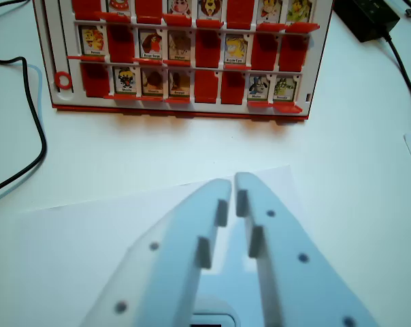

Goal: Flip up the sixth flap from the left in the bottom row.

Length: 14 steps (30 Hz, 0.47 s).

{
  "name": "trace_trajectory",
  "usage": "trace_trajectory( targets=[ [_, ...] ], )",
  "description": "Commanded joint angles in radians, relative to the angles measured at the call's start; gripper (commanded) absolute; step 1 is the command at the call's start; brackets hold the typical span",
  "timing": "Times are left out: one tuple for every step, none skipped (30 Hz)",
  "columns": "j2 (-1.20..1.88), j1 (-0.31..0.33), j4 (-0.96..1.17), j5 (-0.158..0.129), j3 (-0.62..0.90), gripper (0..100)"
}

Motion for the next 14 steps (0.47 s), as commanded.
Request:
trace_trajectory(
  targets=[
    [-0.012,-0.012,0.002,0.002,-0.075,0],
    [-0.011,-0.015,0.000,0.002,-0.081,0],
    [-0.008,-0.021,0.000,0.003,-0.086,0],
    [-0.002,-0.026,0.000,0.000,-0.089,0],
    [0.011,-0.031,-0.002,-0.005,-0.087,0],
    [0.021,-0.035,0.002,-0.008,-0.086,0],
    [0.026,-0.038,0.008,-0.008,-0.089,0],
    [0.029,-0.046,0.009,-0.006,-0.094,0],
    [0.031,-0.048,0.011,-0.002,-0.100,0],
    [0.031,-0.049,0.012,0.000,-0.106,0],
    [0.031,-0.049,0.015,0.000,-0.110,0],
    [0.031,-0.049,0.015,0.000,-0.110,0],
    [0.031,-0.049,0.015,-0.003,-0.110,0],
    [0.031,-0.046,0.015,-0.005,-0.109,0]
  ],
)
